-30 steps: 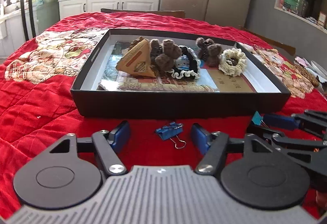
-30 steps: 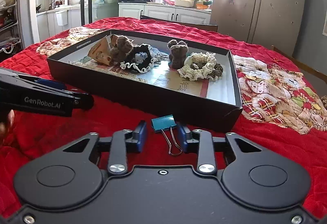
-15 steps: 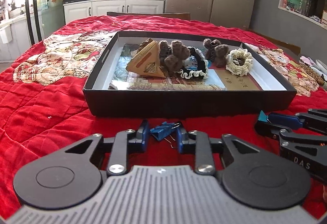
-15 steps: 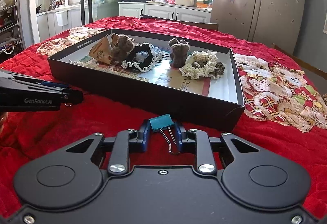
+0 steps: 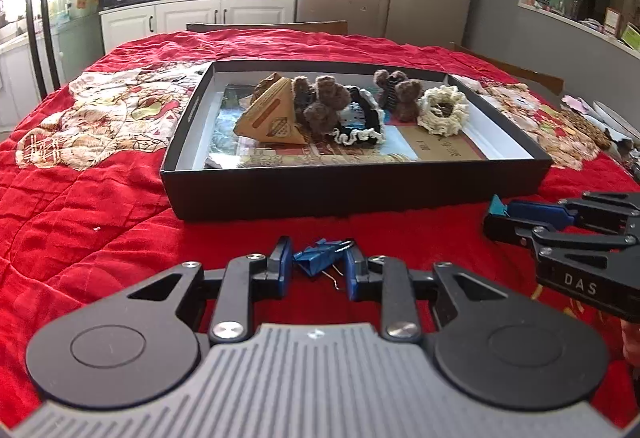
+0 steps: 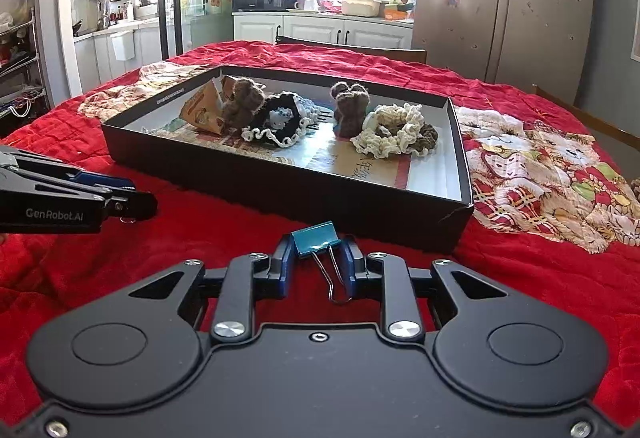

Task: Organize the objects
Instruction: 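Close the right tool on the teal binder clip while the left grasps the blue binder clip, then carry both binder clips over the black box and lower them inside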

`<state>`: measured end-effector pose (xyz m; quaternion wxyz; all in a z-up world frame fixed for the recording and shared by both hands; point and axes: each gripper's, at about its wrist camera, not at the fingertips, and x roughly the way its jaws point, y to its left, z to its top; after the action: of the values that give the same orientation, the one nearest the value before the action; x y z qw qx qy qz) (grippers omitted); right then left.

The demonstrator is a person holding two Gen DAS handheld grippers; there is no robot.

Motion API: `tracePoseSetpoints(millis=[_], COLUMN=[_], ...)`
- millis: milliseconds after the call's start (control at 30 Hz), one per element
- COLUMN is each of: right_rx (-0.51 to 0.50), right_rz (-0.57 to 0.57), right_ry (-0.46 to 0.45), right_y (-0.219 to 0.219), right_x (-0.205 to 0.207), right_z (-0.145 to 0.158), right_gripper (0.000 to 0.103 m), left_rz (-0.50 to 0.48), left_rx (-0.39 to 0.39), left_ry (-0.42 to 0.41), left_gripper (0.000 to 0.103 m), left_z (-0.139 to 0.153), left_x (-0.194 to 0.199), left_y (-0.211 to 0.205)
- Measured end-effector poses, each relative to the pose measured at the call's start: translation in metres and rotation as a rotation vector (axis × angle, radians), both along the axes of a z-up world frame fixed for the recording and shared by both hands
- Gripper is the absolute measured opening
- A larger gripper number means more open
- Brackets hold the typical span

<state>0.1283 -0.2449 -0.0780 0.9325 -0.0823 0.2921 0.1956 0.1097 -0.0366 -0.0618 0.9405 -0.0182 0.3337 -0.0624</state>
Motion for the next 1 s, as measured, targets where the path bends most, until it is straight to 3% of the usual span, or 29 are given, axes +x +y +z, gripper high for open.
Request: tracePoseSetpoints(millis=[533,800,1000], right_rx=[0.027,0.035,0.040], right_rz=[0.061,0.059,0.036], right_ry=[-0.101,-0.134,-0.134], right_y=[0.008,0.015,0.019], right_x=[-0.025,-0.012,0.006], right_z=[0.041,0.060,0.064], right_gripper=[0.023,0.023,0.023], left_rz=[-0.075,-0.061,-0.040], left_rx=[-0.009,0.015,0.026], left_ry=[-0.099,-0.173,-0.172], left_gripper=[0.030,0.030,0.030], left_z=[0.041,0.064,0.065], left_x=[-0.015,0.002,0.026], left_y=[0.000,0.002,0.003])
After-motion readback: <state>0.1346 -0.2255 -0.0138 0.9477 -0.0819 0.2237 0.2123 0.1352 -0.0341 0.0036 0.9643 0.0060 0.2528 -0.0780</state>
